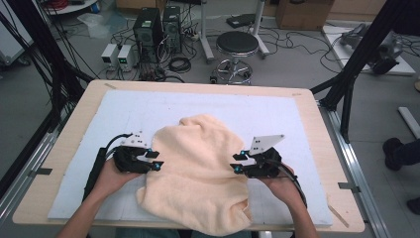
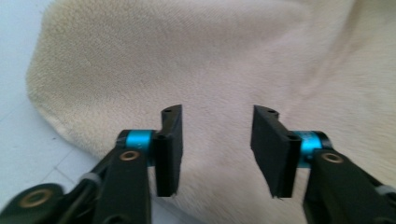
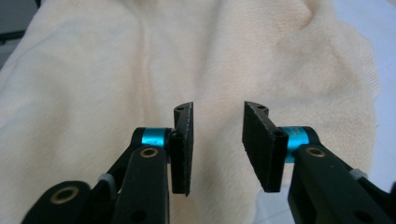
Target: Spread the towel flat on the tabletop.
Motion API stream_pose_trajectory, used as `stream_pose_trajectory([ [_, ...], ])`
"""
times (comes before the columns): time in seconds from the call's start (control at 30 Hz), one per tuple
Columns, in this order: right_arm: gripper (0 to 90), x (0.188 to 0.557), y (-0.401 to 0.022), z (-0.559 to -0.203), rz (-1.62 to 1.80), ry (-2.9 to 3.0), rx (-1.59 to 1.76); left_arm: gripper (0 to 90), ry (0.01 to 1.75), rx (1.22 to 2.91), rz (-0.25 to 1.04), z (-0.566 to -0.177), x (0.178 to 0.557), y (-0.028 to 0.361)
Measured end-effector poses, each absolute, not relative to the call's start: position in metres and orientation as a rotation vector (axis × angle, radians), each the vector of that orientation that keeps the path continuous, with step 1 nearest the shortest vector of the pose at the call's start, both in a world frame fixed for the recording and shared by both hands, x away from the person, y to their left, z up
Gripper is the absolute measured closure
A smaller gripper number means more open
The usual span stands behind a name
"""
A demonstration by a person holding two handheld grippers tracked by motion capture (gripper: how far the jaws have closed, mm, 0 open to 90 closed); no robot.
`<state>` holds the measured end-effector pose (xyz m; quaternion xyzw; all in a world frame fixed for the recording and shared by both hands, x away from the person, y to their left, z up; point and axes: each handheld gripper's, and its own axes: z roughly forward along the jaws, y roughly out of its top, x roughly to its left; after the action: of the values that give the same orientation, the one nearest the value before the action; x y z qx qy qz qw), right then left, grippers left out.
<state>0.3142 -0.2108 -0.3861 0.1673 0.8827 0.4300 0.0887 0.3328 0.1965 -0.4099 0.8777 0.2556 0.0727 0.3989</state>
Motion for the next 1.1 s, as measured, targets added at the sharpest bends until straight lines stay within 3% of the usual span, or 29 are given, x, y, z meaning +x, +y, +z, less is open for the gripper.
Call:
stream_pose_trajectory([
  [0.13,57.3,0.330,-0.206,-0.399,1.198,2.668,0.559,48.4,0.657,2.248,0.128,-0.422,0.346,0.190],
  [0.27,57.3,0.337,-0.197,-0.416,1.070,2.752,0.571,53.0,0.651,2.308,0.120,-0.431,0.346,0.187],
  [0.37,64.6,0.338,-0.194,-0.422,1.022,2.791,0.583,61.1,0.650,2.332,0.191,-0.429,0.342,0.184],
  [0.43,77.0,0.335,-0.192,-0.430,1.021,2.801,0.577,72.3,0.657,2.335,0.190,-0.429,0.341,0.184],
  [0.53,82.9,0.333,-0.195,-0.430,1.046,2.801,0.579,82.7,0.632,2.361,0.193,-0.425,0.337,0.183],
  [0.93,83.2,0.284,-0.204,-0.380,1.229,2.739,0.408,84.5,0.491,2.253,0.230,-0.379,0.277,0.211],
  [1.1,83.1,0.268,-0.199,-0.383,1.215,2.779,0.371,84.6,0.477,2.247,0.171,-0.383,0.260,0.215],
])
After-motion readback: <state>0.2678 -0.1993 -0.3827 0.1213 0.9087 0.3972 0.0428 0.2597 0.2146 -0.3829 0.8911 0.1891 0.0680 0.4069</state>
